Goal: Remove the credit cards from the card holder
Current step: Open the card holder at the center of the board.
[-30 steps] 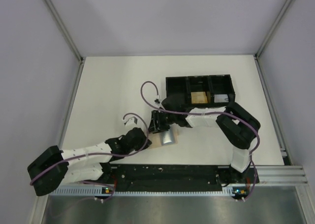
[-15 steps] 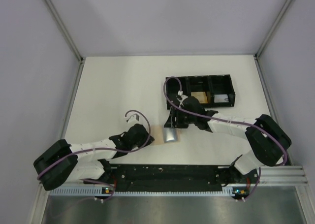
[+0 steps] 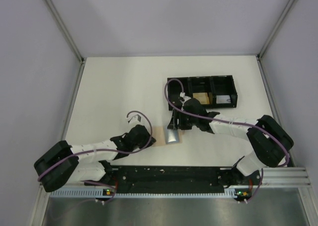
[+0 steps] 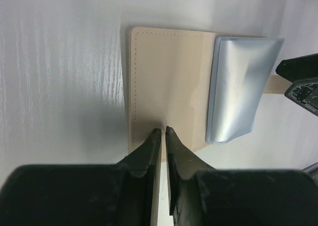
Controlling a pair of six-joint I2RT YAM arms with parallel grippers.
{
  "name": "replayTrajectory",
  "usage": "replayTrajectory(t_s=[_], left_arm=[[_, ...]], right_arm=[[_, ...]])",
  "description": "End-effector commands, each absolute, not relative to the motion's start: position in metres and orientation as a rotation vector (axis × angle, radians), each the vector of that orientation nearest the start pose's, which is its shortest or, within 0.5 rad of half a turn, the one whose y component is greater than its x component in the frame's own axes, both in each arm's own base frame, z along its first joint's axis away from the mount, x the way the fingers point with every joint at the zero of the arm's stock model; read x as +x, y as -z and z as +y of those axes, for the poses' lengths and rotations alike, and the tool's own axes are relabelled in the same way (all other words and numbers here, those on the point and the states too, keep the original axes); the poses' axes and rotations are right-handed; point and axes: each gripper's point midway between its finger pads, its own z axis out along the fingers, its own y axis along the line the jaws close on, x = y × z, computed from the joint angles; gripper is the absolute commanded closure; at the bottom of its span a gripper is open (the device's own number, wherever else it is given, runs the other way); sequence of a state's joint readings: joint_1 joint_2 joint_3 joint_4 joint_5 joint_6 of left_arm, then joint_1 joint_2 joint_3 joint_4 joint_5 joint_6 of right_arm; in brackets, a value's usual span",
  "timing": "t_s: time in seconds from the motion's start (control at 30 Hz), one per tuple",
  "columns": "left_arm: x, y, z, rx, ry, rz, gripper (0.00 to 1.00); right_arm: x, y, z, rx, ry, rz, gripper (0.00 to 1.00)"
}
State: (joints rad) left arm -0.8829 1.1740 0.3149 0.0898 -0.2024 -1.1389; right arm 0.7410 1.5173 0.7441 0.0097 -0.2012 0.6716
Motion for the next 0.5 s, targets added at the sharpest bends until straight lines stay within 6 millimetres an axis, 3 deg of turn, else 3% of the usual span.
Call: replayTrajectory(t_s=[0.0,0.47], left_arm=[[0.181,-0.010,-0.217,-0.391,0.667,2.457,0.87],[0.180,-0.011,-0.218,-0.382,0.672,2.462,0.86]], right_arm=[[0.243,-0.068,0.295,-0.223,-0.870,2.447,0.40],[0.229,-0.053,0.319,-0.253,-0.977,2.493,0.41]])
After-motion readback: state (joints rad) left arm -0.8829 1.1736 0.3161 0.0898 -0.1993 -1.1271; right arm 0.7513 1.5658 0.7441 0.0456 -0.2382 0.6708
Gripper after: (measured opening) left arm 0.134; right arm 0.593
